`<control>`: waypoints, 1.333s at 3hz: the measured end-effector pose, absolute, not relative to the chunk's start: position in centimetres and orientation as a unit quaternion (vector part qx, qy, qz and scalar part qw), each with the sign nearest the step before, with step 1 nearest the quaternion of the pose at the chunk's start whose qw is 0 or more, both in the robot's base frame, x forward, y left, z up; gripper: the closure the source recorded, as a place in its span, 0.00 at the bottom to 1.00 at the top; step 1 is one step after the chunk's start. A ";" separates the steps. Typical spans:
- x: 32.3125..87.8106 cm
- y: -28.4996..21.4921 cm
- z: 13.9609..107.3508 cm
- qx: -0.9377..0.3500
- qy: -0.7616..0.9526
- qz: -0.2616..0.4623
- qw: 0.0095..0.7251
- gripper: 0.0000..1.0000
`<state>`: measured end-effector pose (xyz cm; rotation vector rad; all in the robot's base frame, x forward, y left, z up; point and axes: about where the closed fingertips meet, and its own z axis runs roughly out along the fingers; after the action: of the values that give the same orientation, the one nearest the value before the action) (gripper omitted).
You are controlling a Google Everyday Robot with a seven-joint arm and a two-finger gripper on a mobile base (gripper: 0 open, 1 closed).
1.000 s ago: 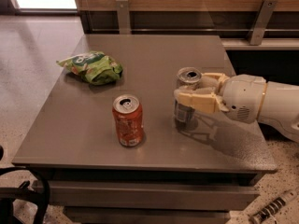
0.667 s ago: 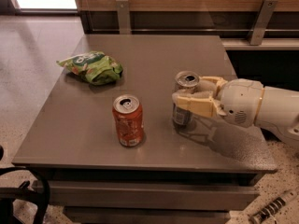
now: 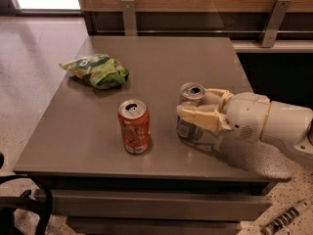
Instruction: Move redbull can near coke can
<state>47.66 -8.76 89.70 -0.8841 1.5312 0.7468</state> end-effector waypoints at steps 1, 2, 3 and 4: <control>47.6 -8.4 89.8 -0.380 0.652 0.320 0.573 0.75; 47.6 -8.2 89.8 -0.381 0.652 0.320 0.572 0.52; 47.6 -8.0 89.9 -0.383 0.651 0.320 0.572 0.30; 47.5 -7.8 90.0 -0.385 0.650 0.321 0.571 0.06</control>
Offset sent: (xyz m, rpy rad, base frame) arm -0.0004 0.0023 0.0004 -0.0007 -0.0003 0.0040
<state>47.52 -7.79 89.99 -0.9027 1.5245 0.7526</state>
